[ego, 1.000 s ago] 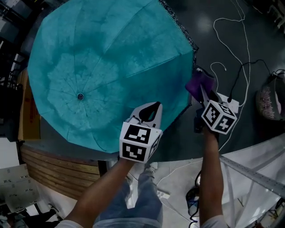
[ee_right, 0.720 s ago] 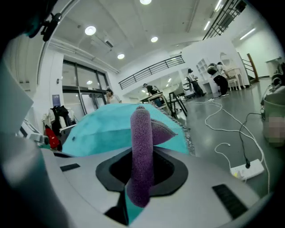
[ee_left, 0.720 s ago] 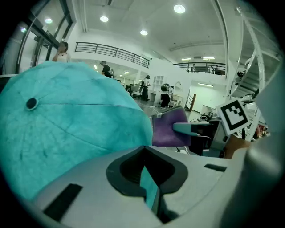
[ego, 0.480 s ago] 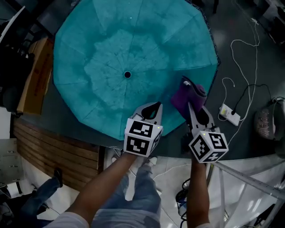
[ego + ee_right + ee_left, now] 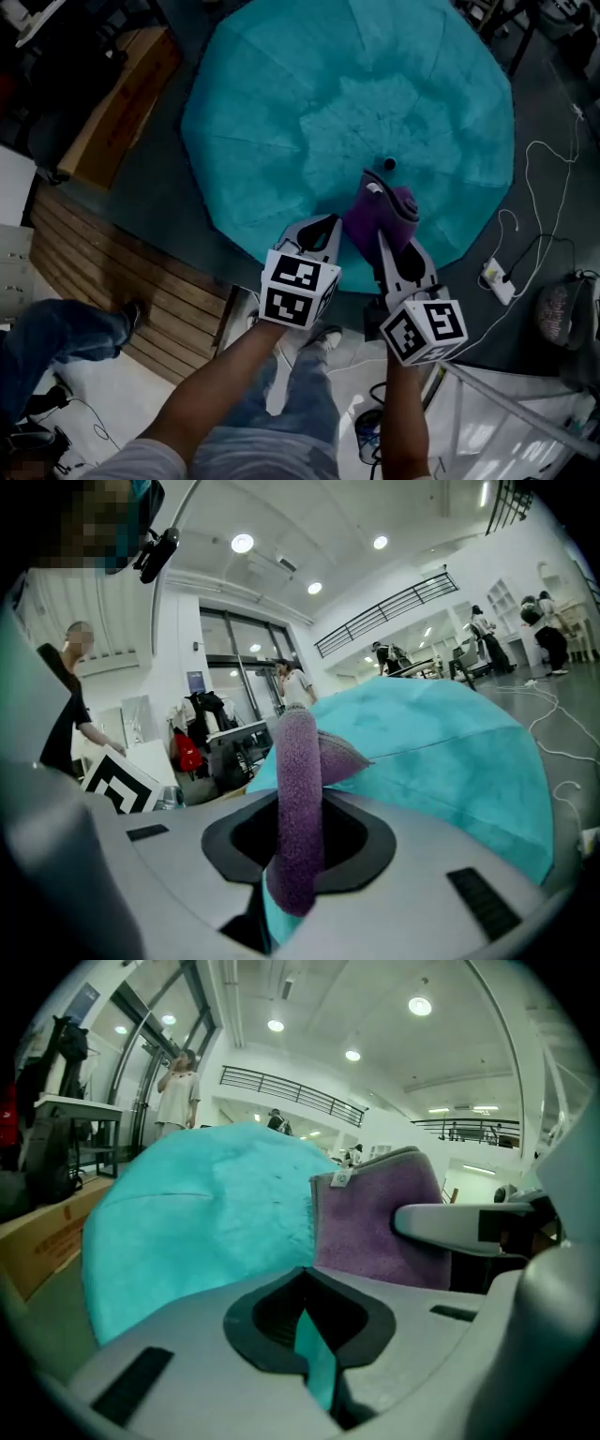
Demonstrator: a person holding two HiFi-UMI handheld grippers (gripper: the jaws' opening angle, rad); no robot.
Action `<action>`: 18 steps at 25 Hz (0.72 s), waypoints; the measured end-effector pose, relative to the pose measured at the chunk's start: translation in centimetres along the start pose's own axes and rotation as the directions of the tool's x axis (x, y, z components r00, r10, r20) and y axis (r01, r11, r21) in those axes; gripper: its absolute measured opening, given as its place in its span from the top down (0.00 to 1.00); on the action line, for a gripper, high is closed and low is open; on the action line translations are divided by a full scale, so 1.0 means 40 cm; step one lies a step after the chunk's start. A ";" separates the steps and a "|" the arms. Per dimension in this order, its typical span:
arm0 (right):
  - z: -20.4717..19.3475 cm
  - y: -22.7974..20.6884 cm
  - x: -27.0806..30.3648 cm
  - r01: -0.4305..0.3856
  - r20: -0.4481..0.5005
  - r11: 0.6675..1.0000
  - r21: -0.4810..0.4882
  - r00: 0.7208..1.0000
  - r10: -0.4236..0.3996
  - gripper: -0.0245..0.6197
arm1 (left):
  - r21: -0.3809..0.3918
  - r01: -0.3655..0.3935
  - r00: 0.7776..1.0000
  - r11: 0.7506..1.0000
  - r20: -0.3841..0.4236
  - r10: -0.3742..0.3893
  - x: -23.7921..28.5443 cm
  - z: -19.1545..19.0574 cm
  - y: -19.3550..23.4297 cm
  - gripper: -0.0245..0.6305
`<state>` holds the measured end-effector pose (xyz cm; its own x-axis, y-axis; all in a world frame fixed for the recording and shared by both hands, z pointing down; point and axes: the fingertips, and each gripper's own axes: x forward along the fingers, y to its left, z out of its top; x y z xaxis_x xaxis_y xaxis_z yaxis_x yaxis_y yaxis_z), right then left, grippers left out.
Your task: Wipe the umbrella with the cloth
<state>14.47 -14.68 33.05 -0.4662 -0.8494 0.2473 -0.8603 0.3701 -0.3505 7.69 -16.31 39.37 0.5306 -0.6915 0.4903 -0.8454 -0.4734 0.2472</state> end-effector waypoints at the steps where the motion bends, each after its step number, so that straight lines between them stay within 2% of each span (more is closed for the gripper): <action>1: -0.010 0.037 0.023 -0.021 -0.009 1.000 -0.005 1.000 0.021 0.84 | -0.010 -0.016 1.000 1.000 0.003 0.016 -0.020 -0.005 0.038 0.95; 6: -0.083 0.222 0.153 -0.128 -0.071 0.992 -0.012 0.989 0.127 0.84 | -0.061 -0.115 0.993 0.992 0.009 0.116 -0.121 -0.046 0.244 0.96; 11: -0.214 0.393 0.304 -0.219 -0.156 0.976 0.002 0.964 0.217 0.84 | -0.120 -0.231 0.973 0.965 -0.010 0.232 -0.227 -0.122 0.464 0.95; 18: -0.432 0.565 0.515 -0.272 -0.255 0.962 0.014 0.929 0.267 0.84 | -0.147 -0.348 0.937 0.926 -0.036 0.347 -0.356 -0.215 0.705 0.95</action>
<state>-18.14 -17.34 45.83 -0.7153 -0.5947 0.3670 -0.6980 0.5823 -0.4167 -24.25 -15.13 46.55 0.2017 -0.7928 0.5752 -0.9765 -0.1169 0.1812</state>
